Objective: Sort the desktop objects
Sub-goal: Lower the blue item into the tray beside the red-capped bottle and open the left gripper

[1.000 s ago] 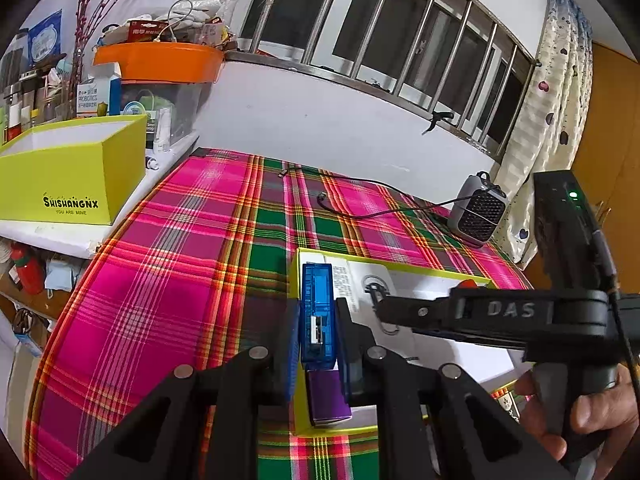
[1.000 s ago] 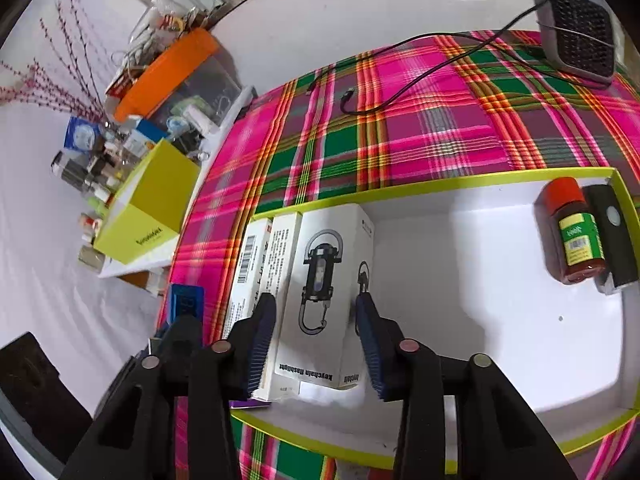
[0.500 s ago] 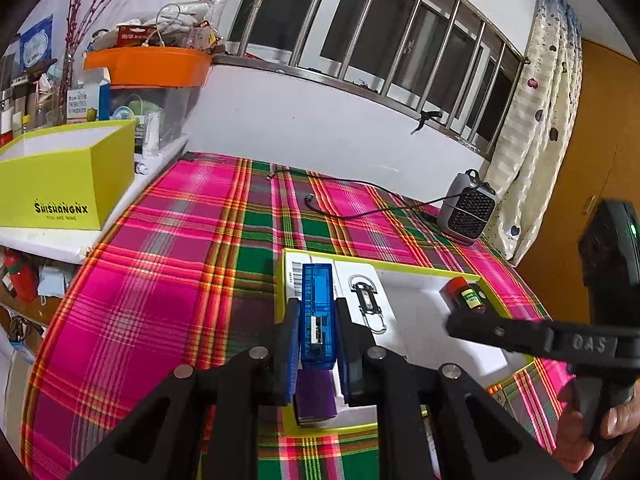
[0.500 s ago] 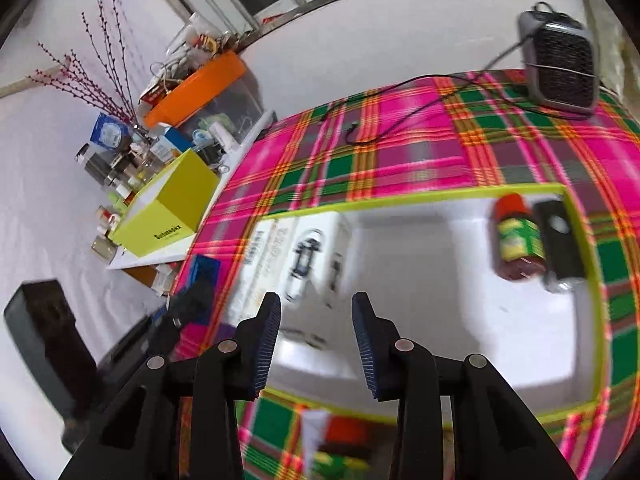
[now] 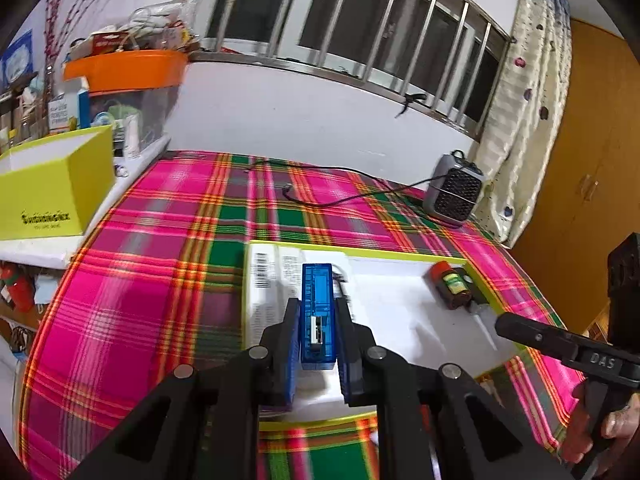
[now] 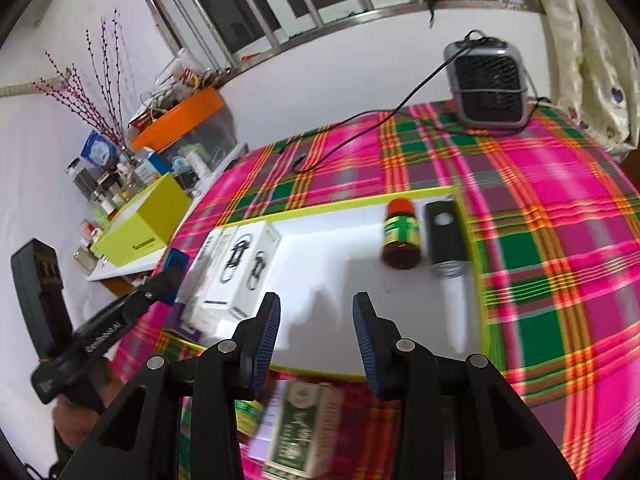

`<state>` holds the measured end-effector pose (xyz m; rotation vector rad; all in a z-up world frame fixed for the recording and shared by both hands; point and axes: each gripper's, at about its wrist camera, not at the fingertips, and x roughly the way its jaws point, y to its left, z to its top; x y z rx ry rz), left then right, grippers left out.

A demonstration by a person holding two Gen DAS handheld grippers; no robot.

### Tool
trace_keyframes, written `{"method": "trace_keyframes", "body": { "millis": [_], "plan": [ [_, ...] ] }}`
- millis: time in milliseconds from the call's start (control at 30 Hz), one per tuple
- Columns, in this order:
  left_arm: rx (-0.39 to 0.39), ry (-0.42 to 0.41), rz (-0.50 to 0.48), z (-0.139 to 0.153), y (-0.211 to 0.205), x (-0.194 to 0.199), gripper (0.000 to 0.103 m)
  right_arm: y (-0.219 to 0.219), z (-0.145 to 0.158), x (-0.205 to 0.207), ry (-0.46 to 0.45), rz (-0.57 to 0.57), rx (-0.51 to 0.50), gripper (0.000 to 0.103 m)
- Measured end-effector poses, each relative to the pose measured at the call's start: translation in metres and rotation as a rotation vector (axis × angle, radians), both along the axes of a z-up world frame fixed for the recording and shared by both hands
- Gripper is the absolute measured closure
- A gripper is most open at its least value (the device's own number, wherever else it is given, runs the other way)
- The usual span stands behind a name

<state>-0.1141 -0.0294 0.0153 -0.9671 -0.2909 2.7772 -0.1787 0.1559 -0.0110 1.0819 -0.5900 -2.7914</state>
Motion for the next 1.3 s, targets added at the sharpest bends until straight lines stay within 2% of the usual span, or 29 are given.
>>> {"method": "trace_keyframes", "body": {
  "millis": [500, 700, 1100, 1300],
  "plan": [
    [0.000, -0.082, -0.093, 0.005, 0.051, -0.021, 0.087, 0.042, -0.014, 0.015, 0.083, -0.022, -0.083, 0.063],
    [0.002, -0.127, -0.111, 0.002, 0.069, -0.038, 0.087, 0.057, -0.018, 0.019, 0.084, -0.057, -0.112, 0.063],
    [-0.021, -0.194, -0.167, -0.004, 0.103, -0.071, 0.087, 0.058, -0.016, 0.022, 0.089, -0.071, -0.076, 0.063],
    [-0.004, -0.244, -0.181, -0.012, 0.109, -0.088, 0.087, 0.060, -0.019, 0.022, 0.081, -0.077, -0.083, 0.063]
  ]
}}
